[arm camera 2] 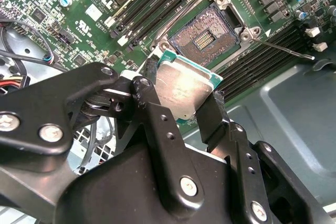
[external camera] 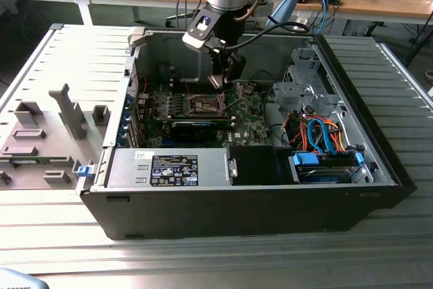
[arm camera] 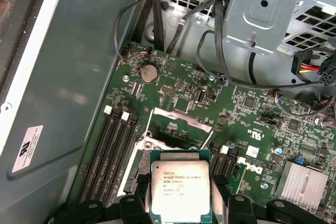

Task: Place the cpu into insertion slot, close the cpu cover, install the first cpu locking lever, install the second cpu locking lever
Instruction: 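Place the cpu into insertion slot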

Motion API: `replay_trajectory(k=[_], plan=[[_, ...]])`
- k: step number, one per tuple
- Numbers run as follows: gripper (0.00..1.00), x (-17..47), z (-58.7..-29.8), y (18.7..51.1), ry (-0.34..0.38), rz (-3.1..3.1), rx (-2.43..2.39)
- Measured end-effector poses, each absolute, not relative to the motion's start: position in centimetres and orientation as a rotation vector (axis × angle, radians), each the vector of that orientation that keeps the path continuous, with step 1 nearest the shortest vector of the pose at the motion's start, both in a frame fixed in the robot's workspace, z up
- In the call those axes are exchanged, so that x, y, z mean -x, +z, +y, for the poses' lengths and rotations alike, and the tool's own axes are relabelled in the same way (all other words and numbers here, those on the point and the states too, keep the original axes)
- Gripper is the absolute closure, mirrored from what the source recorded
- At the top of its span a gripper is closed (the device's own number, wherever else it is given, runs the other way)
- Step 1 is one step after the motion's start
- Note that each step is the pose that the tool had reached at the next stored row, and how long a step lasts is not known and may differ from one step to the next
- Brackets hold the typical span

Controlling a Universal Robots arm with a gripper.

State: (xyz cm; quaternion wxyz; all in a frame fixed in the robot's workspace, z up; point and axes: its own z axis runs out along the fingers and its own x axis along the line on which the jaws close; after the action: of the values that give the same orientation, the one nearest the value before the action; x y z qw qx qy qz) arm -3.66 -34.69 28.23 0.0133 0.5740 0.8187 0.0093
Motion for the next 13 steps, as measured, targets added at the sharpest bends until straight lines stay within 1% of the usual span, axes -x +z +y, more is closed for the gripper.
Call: replay_trajectory(k=[13], plan=[[0.45,3.66,-34.7,28.2,0.028,2.527,-1.821]])
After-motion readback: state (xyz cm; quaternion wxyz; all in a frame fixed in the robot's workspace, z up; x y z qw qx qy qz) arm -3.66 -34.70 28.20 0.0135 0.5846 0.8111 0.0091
